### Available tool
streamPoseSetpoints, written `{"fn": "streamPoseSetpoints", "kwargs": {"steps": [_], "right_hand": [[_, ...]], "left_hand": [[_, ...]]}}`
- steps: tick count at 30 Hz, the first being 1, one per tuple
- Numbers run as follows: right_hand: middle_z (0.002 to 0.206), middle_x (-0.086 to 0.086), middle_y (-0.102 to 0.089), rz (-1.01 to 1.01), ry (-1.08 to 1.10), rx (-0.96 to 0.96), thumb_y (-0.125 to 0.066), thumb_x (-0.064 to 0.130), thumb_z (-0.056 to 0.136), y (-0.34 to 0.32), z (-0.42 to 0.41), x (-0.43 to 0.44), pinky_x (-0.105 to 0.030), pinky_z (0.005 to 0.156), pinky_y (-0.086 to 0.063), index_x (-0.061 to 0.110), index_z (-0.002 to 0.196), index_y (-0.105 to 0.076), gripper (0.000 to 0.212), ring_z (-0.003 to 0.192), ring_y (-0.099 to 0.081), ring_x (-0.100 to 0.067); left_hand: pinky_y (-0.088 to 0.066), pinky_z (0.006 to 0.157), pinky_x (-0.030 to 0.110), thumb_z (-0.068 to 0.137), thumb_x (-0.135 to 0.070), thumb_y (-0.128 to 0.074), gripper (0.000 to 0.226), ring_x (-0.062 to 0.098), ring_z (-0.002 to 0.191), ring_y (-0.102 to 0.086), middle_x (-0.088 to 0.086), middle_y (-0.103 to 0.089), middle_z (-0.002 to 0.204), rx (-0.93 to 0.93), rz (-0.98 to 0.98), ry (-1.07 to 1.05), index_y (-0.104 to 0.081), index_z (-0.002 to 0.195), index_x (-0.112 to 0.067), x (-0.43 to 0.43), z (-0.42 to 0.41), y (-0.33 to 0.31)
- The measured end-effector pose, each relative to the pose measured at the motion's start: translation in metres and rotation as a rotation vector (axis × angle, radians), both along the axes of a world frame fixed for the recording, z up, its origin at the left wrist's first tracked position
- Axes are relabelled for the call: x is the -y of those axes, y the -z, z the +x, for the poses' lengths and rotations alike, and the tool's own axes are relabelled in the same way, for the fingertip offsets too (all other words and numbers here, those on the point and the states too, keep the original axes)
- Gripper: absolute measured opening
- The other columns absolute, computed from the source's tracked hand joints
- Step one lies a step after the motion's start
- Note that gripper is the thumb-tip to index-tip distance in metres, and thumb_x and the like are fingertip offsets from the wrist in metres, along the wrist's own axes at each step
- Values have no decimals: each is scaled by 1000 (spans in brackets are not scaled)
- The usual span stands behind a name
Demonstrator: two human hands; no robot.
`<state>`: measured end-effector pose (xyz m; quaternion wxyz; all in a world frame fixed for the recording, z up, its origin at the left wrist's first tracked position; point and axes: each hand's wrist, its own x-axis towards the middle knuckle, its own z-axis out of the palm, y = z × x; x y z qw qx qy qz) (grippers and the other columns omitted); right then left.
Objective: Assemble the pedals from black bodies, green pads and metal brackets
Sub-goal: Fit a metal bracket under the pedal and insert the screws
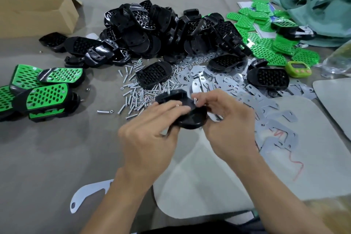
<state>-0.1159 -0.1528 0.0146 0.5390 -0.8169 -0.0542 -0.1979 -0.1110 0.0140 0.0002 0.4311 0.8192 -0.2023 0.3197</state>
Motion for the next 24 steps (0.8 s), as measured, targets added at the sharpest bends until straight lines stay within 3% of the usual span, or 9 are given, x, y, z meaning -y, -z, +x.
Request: {"fn": "streamPoseSetpoints", "kwargs": {"steps": [3, 5, 8, 13, 15, 17, 20, 22, 24], "right_hand": [[104, 23, -72, -254, 81, 8, -71, -18, 65, 27, -20, 3, -10, 86, -49, 30, 103, -66, 61, 93, -70, 1], [105, 14, -74, -410, 48, 8, -69, -17, 64, 42, -34, 9, -11, 82, -48, 30, 105, -64, 63, 88, -69, -6], [117, 16, -72, -521, -9, -39, -57, -12, 70, 46, -51, 18, 5, 84, -34, 26, 103, -65, 51, 96, -63, -5], [120, 23, -70, -341, -21, -254, -53, -13, 80, 37, -60, 23, -4, 94, -42, 32, 96, -73, 52, 108, -66, -3], [107, 20, -75, -237, 29, -341, -66, 2, 85, 34, -61, 21, -22, 91, -54, 35, 93, -74, 34, 92, -71, -7], [98, 14, -76, -169, 96, -399, -77, 27, 84, 32, -60, 16, -33, 91, -56, 36, 101, -74, 19, 91, -70, -5], [111, 12, -74, -252, 107, -445, -77, 40, 80, 31, -59, 4, -39, 98, -52, 38, 120, -68, 41, 107, -67, -11], [106, 14, -74, -311, 112, -420, -76, 36, 81, 32, -55, -1, -39, 94, -52, 39, 116, -71, 36, 106, -64, -13], [97, 24, -72, -208, 108, -446, -79, 29, 82, 34, -50, 3, -23, 86, -51, 39, 111, -76, 31, 93, -64, 2]], "left_hand": [[-56, 101, 35, 86, -2, -76, 27, 11, 100, -76, -3, -78, 110, 155, 216, -62, -83, 105, -19, -3, -19, 24], [-55, 101, 34, 84, -2, -75, 28, 13, 100, -76, -1, -79, 110, 151, 317, -19, -83, 105, -18, -5, -36, 39], [-53, 100, 32, 74, 3, -81, 44, 14, 106, -74, -2, -77, 118, 72, 476, 56, -82, 110, -20, -5, -55, 52], [-61, 78, 25, 74, -21, -76, 38, -2, 106, -70, -18, -73, 121, -204, 384, 89, -81, 107, -39, -6, -63, 38], [-56, 91, 22, 74, -20, -77, 35, -4, 114, -66, -19, -69, 127, -221, 279, 70, -82, 104, -36, -8, -67, 36], [-35, 112, 11, 76, -8, -79, 42, -2, 133, -53, -16, -62, 138, -223, 250, -4, -80, 113, -29, -13, -62, 32], [-13, 116, 6, 77, -9, -79, 77, -14, 148, -21, -35, -37, 152, -511, 249, 93, -57, 143, -43, -19, -35, 17], [-22, 109, 4, 73, -30, -76, 86, -20, 137, -32, -47, -36, 143, -688, 276, 251, -42, 146, -58, -18, -18, 8], [-37, 97, 12, 66, -47, -75, 87, -3, 123, -51, -38, -51, 130, -791, 357, 298, -37, 143, -66, -15, -9, 6]]}}
